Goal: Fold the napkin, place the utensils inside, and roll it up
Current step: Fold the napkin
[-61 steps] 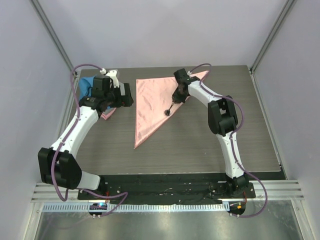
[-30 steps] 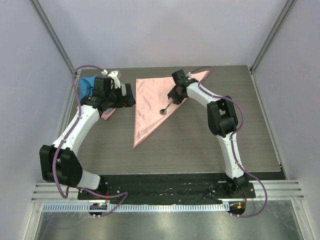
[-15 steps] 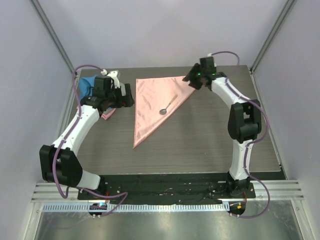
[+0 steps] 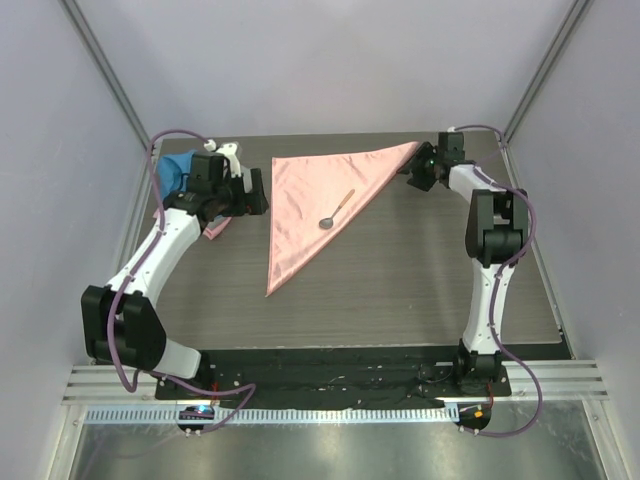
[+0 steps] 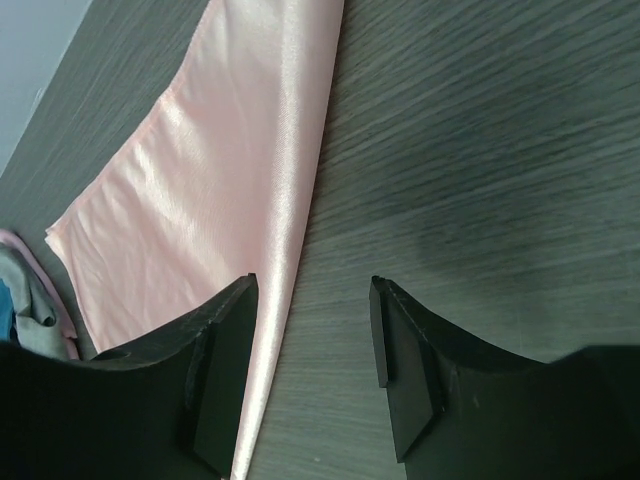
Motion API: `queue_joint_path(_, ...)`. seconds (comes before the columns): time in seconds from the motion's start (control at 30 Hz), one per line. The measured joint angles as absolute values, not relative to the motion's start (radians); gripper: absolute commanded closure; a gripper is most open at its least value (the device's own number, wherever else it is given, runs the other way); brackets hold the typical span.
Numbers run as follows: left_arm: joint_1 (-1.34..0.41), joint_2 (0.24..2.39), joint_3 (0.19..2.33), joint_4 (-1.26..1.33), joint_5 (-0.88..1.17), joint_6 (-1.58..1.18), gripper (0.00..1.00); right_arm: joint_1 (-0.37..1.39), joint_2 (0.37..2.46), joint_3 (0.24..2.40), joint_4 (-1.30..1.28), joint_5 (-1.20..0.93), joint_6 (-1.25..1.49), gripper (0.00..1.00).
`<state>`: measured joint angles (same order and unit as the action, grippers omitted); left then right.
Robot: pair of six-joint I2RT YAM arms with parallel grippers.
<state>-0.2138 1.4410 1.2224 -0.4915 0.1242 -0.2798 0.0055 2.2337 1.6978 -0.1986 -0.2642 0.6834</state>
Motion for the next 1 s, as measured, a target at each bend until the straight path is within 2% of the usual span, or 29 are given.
queue_joint_path(0.5, -0.214, 1.449, 1.222, -0.492, 0.116, -0.268, 0.02, -0.021, 2.388, 1.768, 0.000, -0.318, 0.789, 0.48)
queue_joint_path(0.77, -0.214, 1.454, 1.222, -0.493, 0.115, -0.258, 0.02, -0.021, 2.466, 1.882, -0.006, -0.301, 0.799, 0.60)
queue_joint_path(1.0, -0.214, 1.455, 1.222, -0.496, 0.116, -0.257, 0.02, -0.021, 2.510, 1.959, -0.043, -0.289, 0.800, 0.64)
